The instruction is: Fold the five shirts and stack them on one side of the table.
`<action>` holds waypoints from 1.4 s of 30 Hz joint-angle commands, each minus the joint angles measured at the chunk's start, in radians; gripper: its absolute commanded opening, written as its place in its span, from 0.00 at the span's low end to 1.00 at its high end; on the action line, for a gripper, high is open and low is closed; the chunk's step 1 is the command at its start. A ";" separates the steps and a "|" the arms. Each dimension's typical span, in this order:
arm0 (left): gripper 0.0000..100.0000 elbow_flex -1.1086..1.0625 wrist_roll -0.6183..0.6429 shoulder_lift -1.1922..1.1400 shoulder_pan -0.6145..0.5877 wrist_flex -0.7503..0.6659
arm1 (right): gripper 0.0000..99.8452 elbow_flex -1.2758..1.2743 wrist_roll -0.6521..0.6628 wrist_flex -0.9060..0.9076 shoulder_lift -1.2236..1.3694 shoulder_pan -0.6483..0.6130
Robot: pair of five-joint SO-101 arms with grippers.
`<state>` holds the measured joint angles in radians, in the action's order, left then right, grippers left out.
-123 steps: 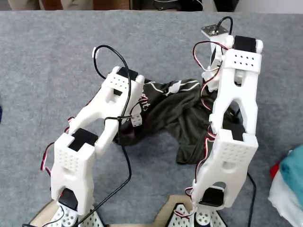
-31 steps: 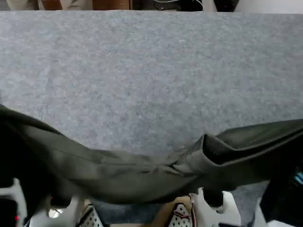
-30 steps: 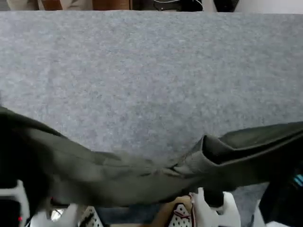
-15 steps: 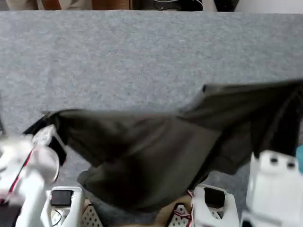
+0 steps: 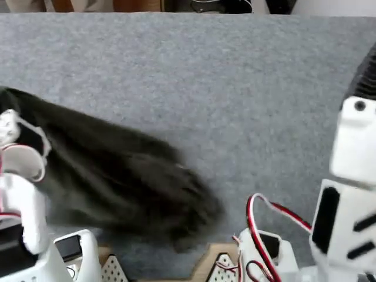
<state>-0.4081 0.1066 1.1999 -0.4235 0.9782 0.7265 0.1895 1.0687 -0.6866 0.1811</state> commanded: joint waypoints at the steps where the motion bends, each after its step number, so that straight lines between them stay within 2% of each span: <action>1: 0.02 0.069 -0.057 0.018 -0.029 -0.029 | 0.01 0.081 0.107 -0.066 0.019 0.010; 5: 0.02 0.064 -0.063 0.019 -0.028 0.023 | 0.00 0.091 0.117 -0.003 0.019 0.005; 7: 0.02 0.064 -0.063 0.019 -0.028 0.061 | 0.00 0.059 0.106 0.100 0.021 -0.004; 9: 0.02 0.064 -0.063 0.019 -0.026 0.087 | 0.00 -0.021 0.058 0.219 0.021 -0.068; 12: 0.02 0.063 -0.063 0.016 -0.026 0.107 | 0.01 -0.220 -0.014 0.390 0.022 -0.242; 15: 0.02 0.038 -0.063 0.018 -0.026 0.103 | 0.01 -0.452 -0.132 0.451 0.053 -0.470; 19: 0.02 0.015 -0.064 0.018 -0.028 0.106 | 0.03 -0.699 -0.258 0.439 0.148 -0.791; 21: 0.02 0.000 -0.064 0.018 -0.028 0.106 | 0.08 -0.783 -0.308 0.417 0.206 -0.926; 24: 0.02 -0.031 -0.064 0.019 -0.028 0.106 | 0.18 -0.869 -0.338 0.365 0.295 -1.063; 26: 0.02 -0.049 -0.064 0.019 -0.028 0.107 | 0.21 -0.900 -0.342 0.330 0.358 -1.112; 31: 0.02 -0.107 -0.063 0.019 -0.032 0.107 | 0.22 -0.917 -0.356 0.247 0.549 -1.168; 37: 0.02 -0.149 -0.058 0.019 -0.029 0.107 | 0.22 -0.911 -0.479 0.140 0.800 -1.171; 42: 0.02 -0.170 -0.058 0.019 -0.031 0.107 | 0.22 -0.909 -0.529 0.087 0.924 -1.171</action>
<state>-0.5708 0.0529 1.2106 -0.4450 1.0825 -0.1880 -0.3153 1.1945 0.2002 -0.9805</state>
